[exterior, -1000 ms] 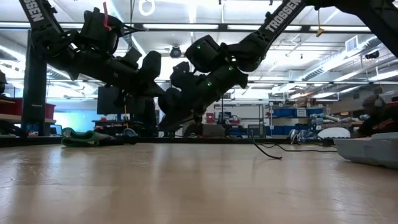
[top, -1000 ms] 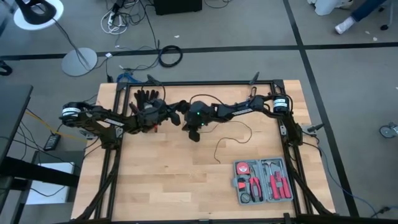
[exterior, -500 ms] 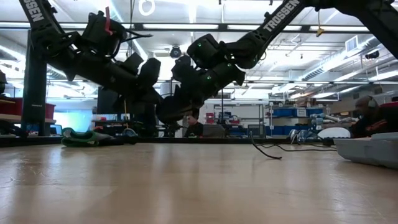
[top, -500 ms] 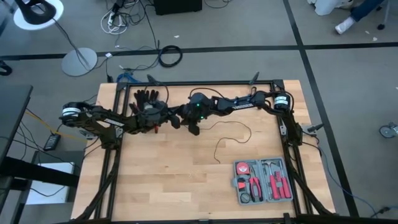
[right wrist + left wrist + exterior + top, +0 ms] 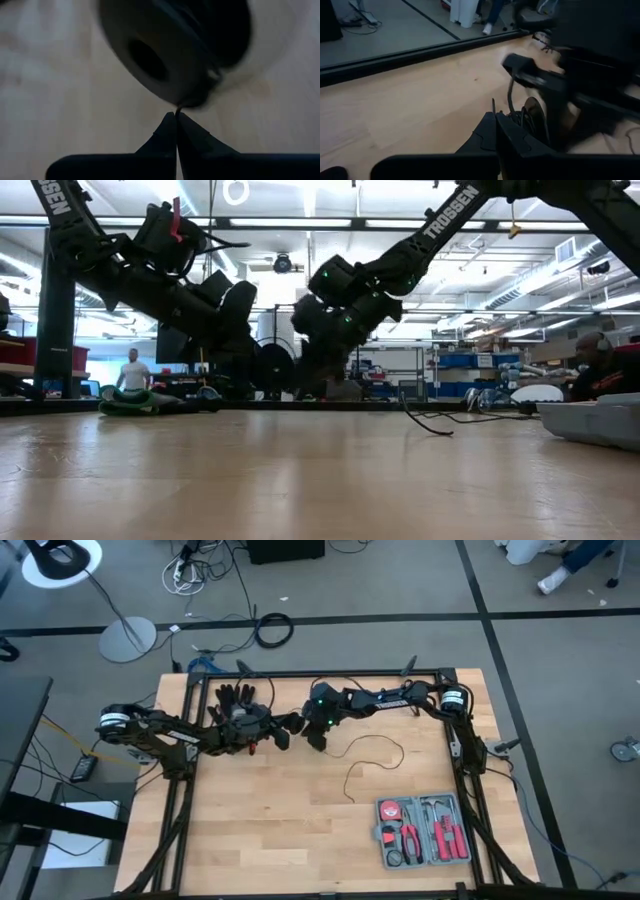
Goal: Coil cords
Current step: Coil the black wire
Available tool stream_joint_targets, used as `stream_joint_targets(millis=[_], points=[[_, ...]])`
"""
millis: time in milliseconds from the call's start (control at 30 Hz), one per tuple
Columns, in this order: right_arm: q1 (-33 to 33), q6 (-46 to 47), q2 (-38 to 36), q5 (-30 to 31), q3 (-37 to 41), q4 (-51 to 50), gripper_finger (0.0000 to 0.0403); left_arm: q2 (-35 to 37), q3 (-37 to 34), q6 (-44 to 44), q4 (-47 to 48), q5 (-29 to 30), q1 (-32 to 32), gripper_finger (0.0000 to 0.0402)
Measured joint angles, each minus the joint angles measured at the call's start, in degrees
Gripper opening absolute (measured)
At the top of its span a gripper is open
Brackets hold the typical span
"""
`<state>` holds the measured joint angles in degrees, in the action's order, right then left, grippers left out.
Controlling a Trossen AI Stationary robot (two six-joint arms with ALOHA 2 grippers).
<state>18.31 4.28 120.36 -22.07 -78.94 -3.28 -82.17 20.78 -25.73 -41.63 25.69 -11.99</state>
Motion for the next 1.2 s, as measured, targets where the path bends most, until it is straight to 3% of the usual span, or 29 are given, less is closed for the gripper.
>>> stream_joint_targets(millis=[333, 800, 1000, 1200], points=[[1.91, -0.42, -0.02, 0.45, 2.62, -4.31, 0.0, 0.02, -0.02, -0.44, -1.78, -4.63, -0.02, 0.0], [0.22, -2.02, -0.04, 3.32, 2.64, -8.08, 0.0, 1.33, -0.04, -0.79, -2.28, -4.54, -0.49, 0.0], [-0.93, -3.46, -1.03, 10.74, 2.4, -13.33, 0.0, 3.09, -0.82, -0.2, -2.35, -4.37, -1.89, 0.0], [-1.93, -4.31, -5.9, 16.19, 6.45, -16.0, 0.0, 10.02, -5.57, -0.18, -2.09, -1.4, -2.9, 0.0]])
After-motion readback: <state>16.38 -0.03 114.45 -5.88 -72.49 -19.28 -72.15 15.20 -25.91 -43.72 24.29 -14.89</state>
